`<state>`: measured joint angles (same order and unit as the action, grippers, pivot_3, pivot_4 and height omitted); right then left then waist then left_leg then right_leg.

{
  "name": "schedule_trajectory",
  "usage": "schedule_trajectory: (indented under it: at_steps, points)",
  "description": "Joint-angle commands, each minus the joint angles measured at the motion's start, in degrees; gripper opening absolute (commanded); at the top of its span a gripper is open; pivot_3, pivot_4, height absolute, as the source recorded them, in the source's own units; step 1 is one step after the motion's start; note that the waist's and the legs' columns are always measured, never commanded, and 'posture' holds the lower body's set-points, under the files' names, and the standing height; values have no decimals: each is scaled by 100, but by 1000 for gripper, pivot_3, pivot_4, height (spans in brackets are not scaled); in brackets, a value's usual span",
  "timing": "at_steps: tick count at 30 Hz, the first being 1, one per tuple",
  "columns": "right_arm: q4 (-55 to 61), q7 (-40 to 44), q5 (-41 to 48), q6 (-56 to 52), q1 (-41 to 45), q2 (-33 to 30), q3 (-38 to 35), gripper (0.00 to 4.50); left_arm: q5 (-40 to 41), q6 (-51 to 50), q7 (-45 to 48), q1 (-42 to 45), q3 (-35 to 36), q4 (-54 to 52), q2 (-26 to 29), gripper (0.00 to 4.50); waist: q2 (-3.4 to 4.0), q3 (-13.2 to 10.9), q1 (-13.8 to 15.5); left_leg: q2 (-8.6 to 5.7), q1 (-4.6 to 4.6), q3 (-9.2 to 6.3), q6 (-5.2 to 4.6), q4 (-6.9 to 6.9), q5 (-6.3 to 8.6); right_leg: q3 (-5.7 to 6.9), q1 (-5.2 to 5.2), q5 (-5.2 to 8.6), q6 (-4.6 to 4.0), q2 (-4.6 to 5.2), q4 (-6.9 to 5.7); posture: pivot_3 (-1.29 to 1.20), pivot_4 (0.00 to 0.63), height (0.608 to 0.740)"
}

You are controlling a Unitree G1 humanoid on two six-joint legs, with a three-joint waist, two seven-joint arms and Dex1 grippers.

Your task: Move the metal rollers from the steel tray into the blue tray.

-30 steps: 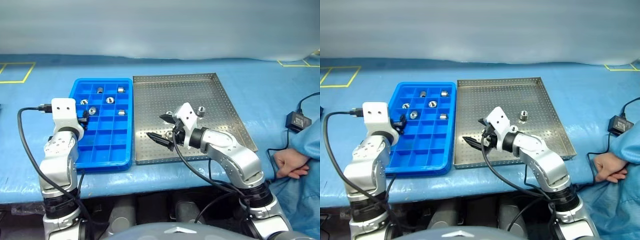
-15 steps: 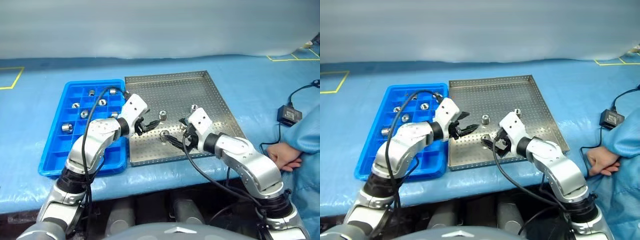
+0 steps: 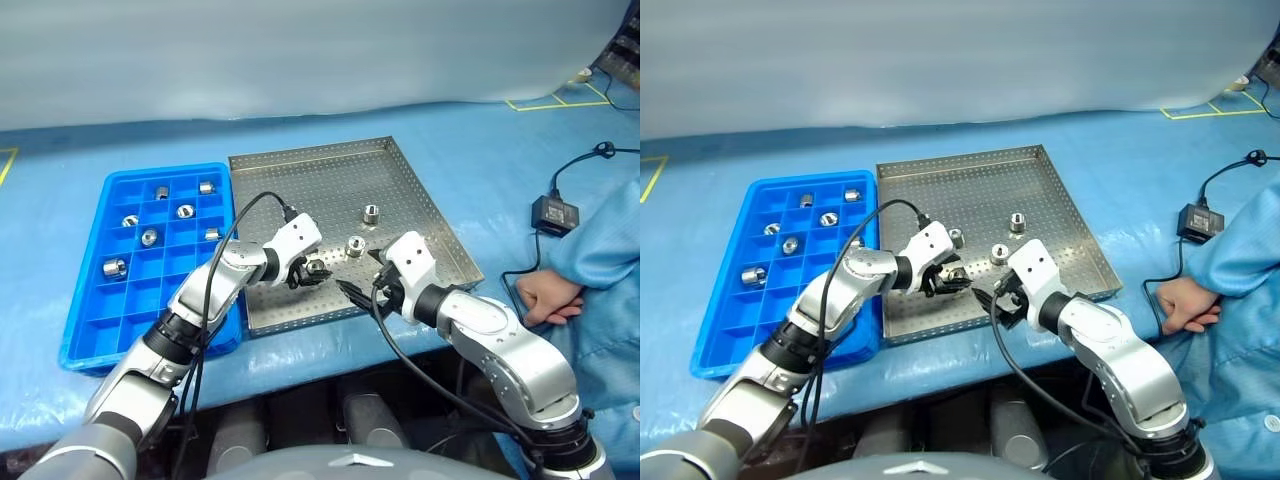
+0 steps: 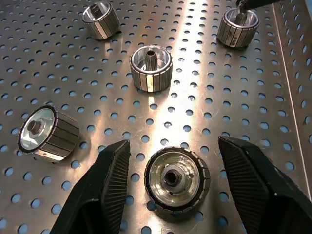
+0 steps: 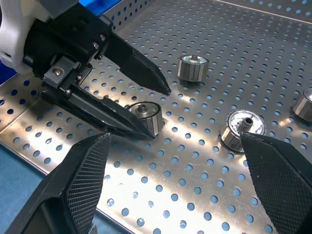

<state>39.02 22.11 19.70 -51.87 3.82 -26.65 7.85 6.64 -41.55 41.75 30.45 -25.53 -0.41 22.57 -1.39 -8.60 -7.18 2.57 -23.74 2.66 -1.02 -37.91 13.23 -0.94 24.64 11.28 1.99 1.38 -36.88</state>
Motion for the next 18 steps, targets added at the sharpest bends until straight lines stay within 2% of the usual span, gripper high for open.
schedule_trajectory:
  at_steps: [1, 2, 6, 7, 18]
  points:
    - [261, -59, 57, 3, -36, 11, -175, 4500, -155, 92, 11, 78, -60, 76, -42, 3112, 0, 0, -49, 0, 0, 0, 0, 0, 0, 0, 0, 0, 0, 0, 0, -266, 150, 740]
    - [256, -68, 54, 8, -41, 12, -180, 4500, -177, 83, -12, 64, -55, 96, -53, 3112, 0, 0, -63, 0, 0, -1, 0, 0, 0, 0, 1, 0, 0, 0, -1, -266, 150, 740]
    - [203, -96, 49, 23, -14, 24, -175, 4500, -214, 67, 19, 40, -38, 83, -78, 1958, 0, 0, -123, 0, 1, -1, 0, -1, 0, -1, 0, 0, 1, 0, -2, -262, 150, 740]
    - [178, -94, 52, 28, 5, 31, -158, 4500, -205, 84, 52, 36, -35, 65, -77, 1834, 0, 0, -131, 0, 1, -1, 0, 0, 0, -1, 0, 0, 1, 0, -2, -262, 150, 740]
    - [-381, 351, 251, 223, 244, 124, 60, 4500, -10, 95, 68, -50, 343, -349, -68, 1832, 0, 0, -128, 0, 0, -1, 0, 1, 0, -2, 1, -1, 2, 0, -2, -215, 150, 740]
